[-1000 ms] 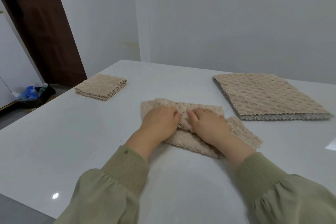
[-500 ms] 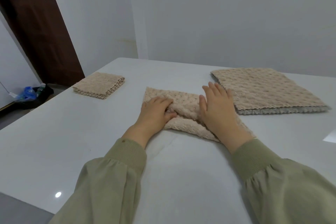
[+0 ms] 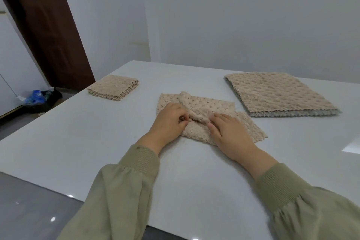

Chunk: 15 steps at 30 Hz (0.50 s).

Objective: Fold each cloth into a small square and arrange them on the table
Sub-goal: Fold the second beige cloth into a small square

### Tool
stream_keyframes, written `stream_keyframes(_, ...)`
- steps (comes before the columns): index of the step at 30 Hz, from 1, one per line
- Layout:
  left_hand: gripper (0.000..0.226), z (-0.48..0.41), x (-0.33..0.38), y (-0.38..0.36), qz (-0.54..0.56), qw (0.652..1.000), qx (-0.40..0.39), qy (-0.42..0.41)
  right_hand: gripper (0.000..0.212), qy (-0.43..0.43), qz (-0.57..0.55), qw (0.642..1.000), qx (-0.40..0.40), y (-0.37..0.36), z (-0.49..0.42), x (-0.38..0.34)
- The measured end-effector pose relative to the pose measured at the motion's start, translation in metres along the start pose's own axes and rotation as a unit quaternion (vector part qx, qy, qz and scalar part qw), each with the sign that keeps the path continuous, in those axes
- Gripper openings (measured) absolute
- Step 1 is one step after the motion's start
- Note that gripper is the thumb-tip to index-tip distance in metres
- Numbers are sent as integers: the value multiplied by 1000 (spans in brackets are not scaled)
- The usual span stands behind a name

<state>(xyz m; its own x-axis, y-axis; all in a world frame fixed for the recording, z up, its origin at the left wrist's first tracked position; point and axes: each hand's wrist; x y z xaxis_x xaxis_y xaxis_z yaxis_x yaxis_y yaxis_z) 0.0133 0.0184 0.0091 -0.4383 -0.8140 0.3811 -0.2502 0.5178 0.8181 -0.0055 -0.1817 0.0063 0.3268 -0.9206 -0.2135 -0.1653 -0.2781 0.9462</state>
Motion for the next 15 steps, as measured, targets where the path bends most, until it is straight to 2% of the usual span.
stream_keyframes(3,5,12,6,3,43,999,-6,21,83,-3,11,999,-31,1,6,2)
stream_keyframes(5,12,19,9,3,49,998,-29,37,77,-3,4,1000,-31,2,9,3)
stream_keyframes(8,42,25,11,3,49,996,-33,73,61,3,-18,1000,-25,5,14,3)
stream_keyframes(10,53,28,16,6,123,988,-22,95,57,4,-38,999,-23,6,18,4)
stream_keyframes(12,53,30,21,13,233,966,-31,111,51,9,-63,998,-17,8,22,4)
stream_keyframes(15,38,35,18,26,336,931,-33,137,40,10,-101,995,24,11,25,3)
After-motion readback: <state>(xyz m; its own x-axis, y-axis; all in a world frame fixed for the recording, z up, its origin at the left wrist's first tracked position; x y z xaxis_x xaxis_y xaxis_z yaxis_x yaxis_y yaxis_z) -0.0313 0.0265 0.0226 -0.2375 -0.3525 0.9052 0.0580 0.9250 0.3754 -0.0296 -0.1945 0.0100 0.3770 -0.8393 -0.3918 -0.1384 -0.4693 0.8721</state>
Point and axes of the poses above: each hand's wrist, its own z-axis away from the middle knuckle, its own y-axis out of the back of the hand, x = y × z, and after that the axes turned 4 degrees about -y, right-handed
